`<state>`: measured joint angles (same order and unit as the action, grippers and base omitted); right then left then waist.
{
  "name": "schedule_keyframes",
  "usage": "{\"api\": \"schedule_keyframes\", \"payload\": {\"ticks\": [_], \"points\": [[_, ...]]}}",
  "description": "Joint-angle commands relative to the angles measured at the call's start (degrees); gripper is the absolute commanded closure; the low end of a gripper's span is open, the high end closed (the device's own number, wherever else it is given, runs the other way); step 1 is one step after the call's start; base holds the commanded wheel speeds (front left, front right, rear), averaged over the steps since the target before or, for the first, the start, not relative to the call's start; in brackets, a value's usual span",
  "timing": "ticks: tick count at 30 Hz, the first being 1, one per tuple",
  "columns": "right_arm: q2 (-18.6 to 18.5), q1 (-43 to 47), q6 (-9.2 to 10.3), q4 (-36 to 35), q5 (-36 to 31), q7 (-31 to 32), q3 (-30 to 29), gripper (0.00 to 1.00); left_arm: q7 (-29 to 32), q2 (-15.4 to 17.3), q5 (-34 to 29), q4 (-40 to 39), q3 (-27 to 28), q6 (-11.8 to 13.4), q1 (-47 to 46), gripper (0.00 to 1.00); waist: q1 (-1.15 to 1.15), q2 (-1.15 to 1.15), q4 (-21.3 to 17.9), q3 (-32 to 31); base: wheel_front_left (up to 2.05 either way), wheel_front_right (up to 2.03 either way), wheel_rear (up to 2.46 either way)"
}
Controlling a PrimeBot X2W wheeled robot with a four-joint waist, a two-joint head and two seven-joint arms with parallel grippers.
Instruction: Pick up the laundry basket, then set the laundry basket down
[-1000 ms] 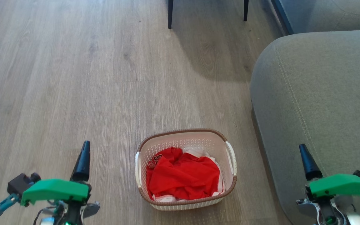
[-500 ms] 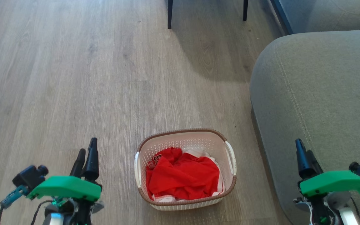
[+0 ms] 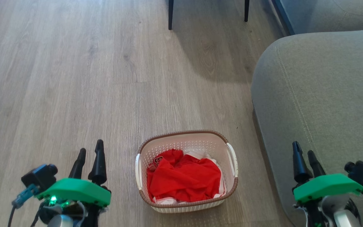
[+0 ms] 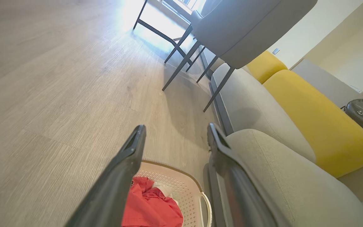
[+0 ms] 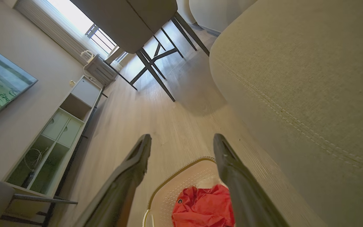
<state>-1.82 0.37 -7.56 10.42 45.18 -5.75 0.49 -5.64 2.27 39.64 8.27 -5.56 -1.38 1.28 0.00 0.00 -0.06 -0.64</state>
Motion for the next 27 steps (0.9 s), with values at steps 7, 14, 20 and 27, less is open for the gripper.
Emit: {"api": "schedule_keyframes", "payload": {"ticks": [7,14,20,27], "points": [[-0.74,-1.43,0.05,-1.98,-6.08,-1.75,1.88,0.0,-1.77,1.1,-6.39,-2.72,0.04,1.0,-1.0,0.0,0.0,0.0,0.0,-0.05,0.0,0.0,0.0],[-0.79,-1.45,0.05,-2.2,-11.01,-2.92,2.5,0.0,-2.96,1.4,-11.4,-3.12,-0.47,1.62,-0.38,0.0,0.0,0.0,0.0,-0.14,0.0,0.0,0.0],[-0.83,-1.27,0.06,-2.45,-15.0,-3.92,3.13,0.0,-3.97,1.54,-15.5,-3.54,-0.74,2.05,0.19,0.0,0.0,0.0,-0.09,-0.19,0.0,0.0,0.0],[-0.88,-0.94,0.06,-2.9,-19.64,-5.09,3.77,0.0,-5.15,1.55,-20.23,-3.67,-1.1,2.33,0.86,0.0,0.0,0.0,-0.19,-0.35,0.0,0.0,0.0]]}}
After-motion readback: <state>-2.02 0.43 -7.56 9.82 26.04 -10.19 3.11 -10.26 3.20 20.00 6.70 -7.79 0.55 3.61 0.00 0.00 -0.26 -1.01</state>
